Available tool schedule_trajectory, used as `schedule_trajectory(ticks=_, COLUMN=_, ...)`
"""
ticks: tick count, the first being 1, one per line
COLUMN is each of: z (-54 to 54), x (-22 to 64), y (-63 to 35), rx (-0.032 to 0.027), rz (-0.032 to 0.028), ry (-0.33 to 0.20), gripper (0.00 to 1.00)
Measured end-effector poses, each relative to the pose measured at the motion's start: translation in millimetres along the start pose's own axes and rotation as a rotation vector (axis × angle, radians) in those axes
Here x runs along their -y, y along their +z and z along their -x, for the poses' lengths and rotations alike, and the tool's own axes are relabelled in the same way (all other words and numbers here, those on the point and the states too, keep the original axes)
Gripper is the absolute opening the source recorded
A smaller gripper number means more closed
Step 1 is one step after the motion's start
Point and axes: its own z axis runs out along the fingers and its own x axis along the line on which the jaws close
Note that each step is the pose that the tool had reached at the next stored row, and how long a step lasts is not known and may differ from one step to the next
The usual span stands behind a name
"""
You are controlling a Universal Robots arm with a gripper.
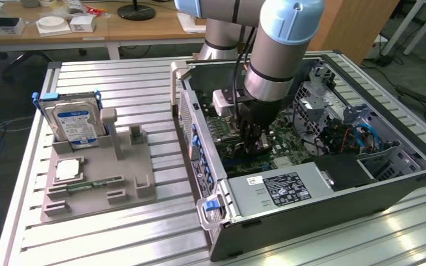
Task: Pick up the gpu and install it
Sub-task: 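Insert the gpu into the slot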
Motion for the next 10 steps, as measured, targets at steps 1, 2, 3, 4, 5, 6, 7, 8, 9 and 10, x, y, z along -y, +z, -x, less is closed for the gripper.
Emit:
schedule_trajectory(ticks=1, z=0.0, x=0.0, y=0.1, rx=0.0, rz=0.0, ry=0.0, gripper=0.26)
schedule_trajectory(ticks=2, z=0.0, x=0.0, y=0.2, rx=0.0, rz=0.0, ry=0.0, gripper=0.26)
schedule_trajectory(ticks=3, z=0.0, x=0.0, y=0.2, rx=0.0, rz=0.0, ry=0.001, gripper=0.26)
schedule_trajectory(ticks=4, z=0.0, x=0.0, y=0.3, rx=0.0, rz=-0.0001, ry=0.001, gripper=0.26)
schedule_trajectory(ticks=5, z=0.1, x=0.0, y=0.3, rx=0.0001, rz=-0.0001, ry=0.001, gripper=0.26)
schedule_trajectory(ticks=6, z=0.0, x=0.0, y=0.3, rx=0.0001, rz=-0.0001, ry=0.001, gripper=0.26)
schedule_trajectory(ticks=7, z=0.1, x=0.0, y=0.3, rx=0.0001, rz=0.0, ry=0.0, gripper=0.26)
schedule_trajectory(ticks=8, z=0.0, x=0.0, y=0.3, rx=0.0001, rz=-0.0001, ry=0.001, gripper=0.26)
schedule_trajectory(ticks=9, z=0.0, x=0.0, y=0.3, rx=0.0001, rz=-0.0001, ry=0.001, gripper=0.26)
schedule_trajectory(ticks=10, z=0.1, x=0.1, y=0.3, rx=0.0001, rz=-0.0001, ry=0.001, gripper=0.26)
